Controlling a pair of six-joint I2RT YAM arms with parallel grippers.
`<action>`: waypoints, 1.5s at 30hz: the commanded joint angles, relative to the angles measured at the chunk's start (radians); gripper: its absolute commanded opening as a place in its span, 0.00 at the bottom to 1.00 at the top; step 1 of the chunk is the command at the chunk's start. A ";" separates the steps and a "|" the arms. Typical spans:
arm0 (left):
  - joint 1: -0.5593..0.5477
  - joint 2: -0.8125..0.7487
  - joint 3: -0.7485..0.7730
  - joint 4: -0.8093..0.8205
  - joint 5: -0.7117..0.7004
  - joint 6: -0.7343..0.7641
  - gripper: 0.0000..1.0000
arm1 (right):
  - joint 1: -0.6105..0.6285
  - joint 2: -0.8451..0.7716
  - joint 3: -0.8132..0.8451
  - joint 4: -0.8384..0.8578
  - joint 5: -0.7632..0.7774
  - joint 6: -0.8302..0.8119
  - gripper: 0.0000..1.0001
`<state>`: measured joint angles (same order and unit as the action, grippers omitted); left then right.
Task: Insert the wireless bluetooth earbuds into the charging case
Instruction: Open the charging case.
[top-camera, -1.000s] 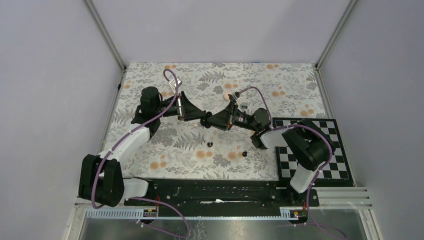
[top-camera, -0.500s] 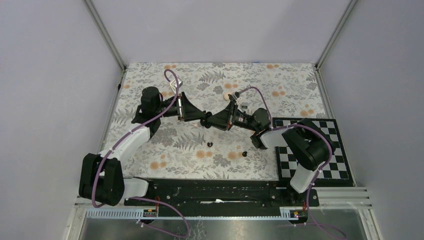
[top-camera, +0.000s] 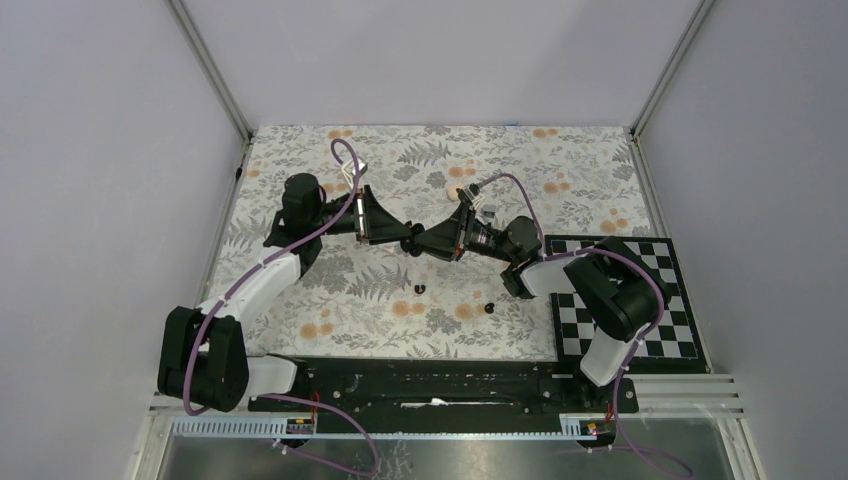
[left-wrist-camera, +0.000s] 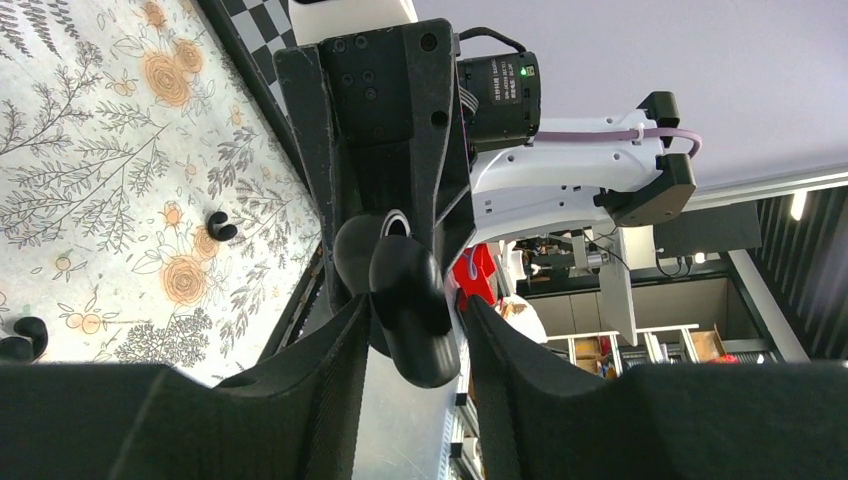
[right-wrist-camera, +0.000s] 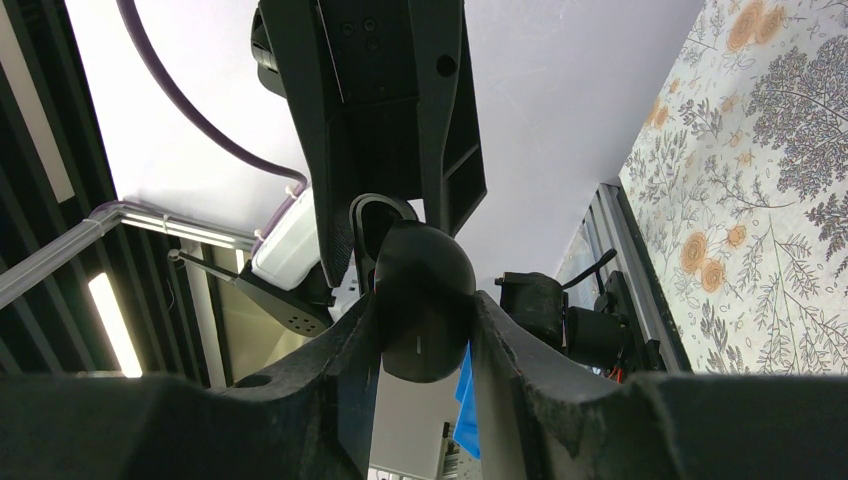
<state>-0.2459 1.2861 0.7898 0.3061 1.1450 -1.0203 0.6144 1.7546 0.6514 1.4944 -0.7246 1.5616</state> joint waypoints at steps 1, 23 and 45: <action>-0.009 0.002 -0.002 0.049 0.030 0.011 0.41 | -0.001 0.004 0.029 0.161 -0.005 0.001 0.00; -0.012 -0.001 0.005 -0.004 0.013 0.047 0.45 | -0.001 -0.004 0.023 0.161 -0.003 -0.001 0.00; -0.009 -0.020 0.045 -0.149 -0.039 0.142 0.00 | -0.009 -0.024 0.007 0.108 -0.024 -0.025 0.61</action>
<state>-0.2550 1.2854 0.7921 0.2276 1.1439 -0.9726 0.6140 1.7561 0.6510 1.4868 -0.7250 1.5509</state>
